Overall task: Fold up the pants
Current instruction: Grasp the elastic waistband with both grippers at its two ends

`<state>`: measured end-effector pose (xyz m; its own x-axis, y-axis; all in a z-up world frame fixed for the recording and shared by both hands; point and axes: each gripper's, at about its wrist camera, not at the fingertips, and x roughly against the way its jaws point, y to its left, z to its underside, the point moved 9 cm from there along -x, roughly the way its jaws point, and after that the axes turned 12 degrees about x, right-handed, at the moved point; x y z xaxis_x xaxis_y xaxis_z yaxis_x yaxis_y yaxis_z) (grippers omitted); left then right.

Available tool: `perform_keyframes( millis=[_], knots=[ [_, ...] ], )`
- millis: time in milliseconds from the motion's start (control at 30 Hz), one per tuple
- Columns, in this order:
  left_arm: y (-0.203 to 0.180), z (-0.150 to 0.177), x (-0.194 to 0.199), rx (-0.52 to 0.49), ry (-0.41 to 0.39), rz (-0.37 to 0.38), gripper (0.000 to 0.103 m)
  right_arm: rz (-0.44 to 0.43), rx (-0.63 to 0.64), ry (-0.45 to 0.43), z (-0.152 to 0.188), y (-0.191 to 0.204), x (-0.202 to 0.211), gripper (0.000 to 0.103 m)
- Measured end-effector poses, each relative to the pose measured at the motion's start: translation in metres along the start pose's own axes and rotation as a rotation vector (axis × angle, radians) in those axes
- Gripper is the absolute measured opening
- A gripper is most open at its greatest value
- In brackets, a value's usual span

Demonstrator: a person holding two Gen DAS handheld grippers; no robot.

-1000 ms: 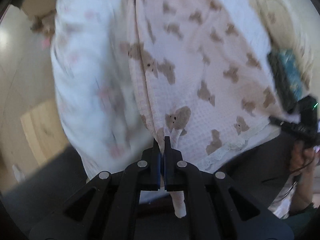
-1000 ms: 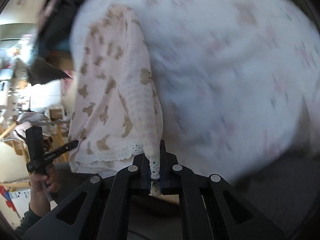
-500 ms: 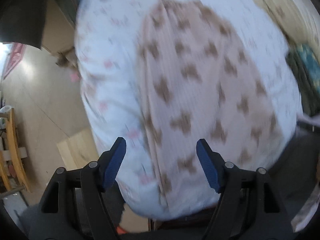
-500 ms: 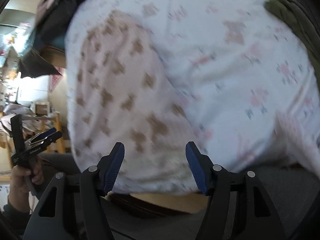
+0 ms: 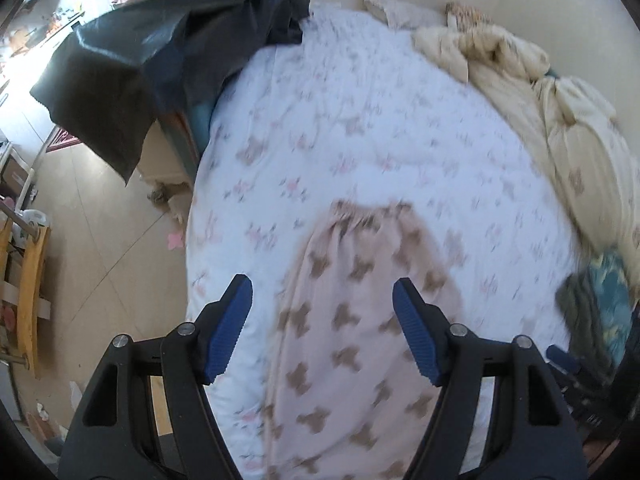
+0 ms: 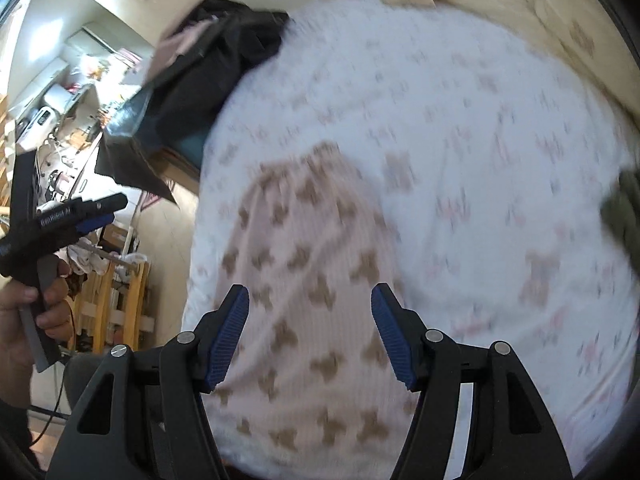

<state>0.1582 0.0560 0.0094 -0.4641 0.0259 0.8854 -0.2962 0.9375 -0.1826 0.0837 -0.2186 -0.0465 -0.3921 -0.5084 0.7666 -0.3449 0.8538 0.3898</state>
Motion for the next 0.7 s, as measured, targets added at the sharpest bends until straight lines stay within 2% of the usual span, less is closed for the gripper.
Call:
perform_keyframes(
  millis=[33,100,167,233,333,400,533,633,667,700],
  knots=[
    [-0.004,-0.003,0.000,-0.002,-0.014,-0.001,0.070,0.004,0.010,-0.013,-0.007,0.000,-0.001,0.068],
    [-0.008,-0.006,-0.006,-0.026,-0.051,-0.030,0.070,0.002,0.030,-0.036,-0.019,-0.001,-0.005,0.081],
    [0.000,-0.002,-0.019,-0.035,-0.073,-0.078,0.072,0.032,0.058,-0.054,-0.029,-0.005,-0.011,0.086],
    [0.012,0.007,-0.044,-0.028,-0.056,-0.097,0.072,0.071,0.077,-0.057,-0.035,-0.011,-0.022,0.086],
    [0.026,0.023,-0.073,-0.003,-0.024,-0.076,0.072,0.105,0.090,-0.063,-0.044,-0.023,-0.041,0.085],
    [0.034,0.031,-0.087,-0.006,-0.020,-0.085,0.072,0.112,0.095,-0.037,-0.046,-0.031,-0.058,0.086],
    [0.051,0.038,-0.120,0.012,0.009,-0.098,0.072,0.058,0.079,0.010,-0.050,-0.038,-0.090,0.085],
    [0.061,0.032,-0.144,0.073,0.070,-0.092,0.072,0.037,0.084,0.031,-0.061,-0.040,-0.108,0.083],
    [0.061,0.028,-0.152,0.090,0.090,-0.082,0.072,0.031,0.092,0.042,-0.064,-0.039,-0.113,0.075],
    [0.060,0.023,-0.160,0.094,0.103,-0.072,0.072,0.021,0.101,0.056,-0.070,-0.039,-0.121,0.072]
  ],
)
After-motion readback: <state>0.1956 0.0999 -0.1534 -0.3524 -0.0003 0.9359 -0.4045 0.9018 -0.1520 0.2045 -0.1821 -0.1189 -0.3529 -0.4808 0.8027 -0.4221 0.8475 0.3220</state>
